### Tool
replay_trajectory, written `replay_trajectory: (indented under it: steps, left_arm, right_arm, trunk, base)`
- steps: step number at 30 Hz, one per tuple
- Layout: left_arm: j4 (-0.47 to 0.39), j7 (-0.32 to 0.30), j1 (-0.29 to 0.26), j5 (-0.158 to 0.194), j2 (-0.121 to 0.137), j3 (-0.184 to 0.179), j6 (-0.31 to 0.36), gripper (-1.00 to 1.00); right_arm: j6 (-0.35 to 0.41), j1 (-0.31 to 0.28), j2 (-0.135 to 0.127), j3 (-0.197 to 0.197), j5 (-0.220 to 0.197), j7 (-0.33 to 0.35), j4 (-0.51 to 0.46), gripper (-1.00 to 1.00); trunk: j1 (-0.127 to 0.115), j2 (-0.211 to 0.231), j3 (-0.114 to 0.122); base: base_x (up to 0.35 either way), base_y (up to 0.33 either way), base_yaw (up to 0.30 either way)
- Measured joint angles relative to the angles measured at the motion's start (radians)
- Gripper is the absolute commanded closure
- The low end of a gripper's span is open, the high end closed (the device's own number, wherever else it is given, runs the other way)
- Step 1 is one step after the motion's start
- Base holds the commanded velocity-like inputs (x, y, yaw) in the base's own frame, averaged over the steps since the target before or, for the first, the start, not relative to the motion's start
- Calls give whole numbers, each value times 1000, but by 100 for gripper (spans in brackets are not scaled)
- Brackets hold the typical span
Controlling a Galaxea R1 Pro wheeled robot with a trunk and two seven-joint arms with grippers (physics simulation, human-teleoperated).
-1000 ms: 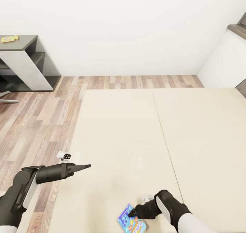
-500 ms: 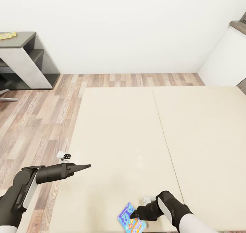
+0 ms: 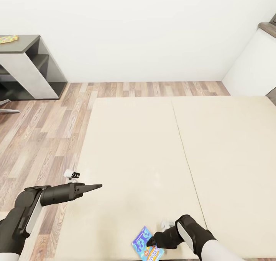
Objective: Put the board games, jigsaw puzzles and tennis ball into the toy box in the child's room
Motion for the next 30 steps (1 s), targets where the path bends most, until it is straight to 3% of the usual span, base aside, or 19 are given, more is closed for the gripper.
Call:
replay_trajectory:
  steps: [18, 30]
  left_arm:
    - [0, 0, 0, -1, 1, 1, 0, -100]
    - [0, 0, 0, 0, 1, 1, 0, -100]
  right_arm:
    - [-1, 0, 2, 1, 2, -2, 6, -100]
    - [-5, 0, 19, 2, 2, -4, 4, -100]
  trunk:
    - [0, 0, -10]
    - [0, 0, -11]
  base:
    - [0, 0, 0]
    - [0, 0, 0]
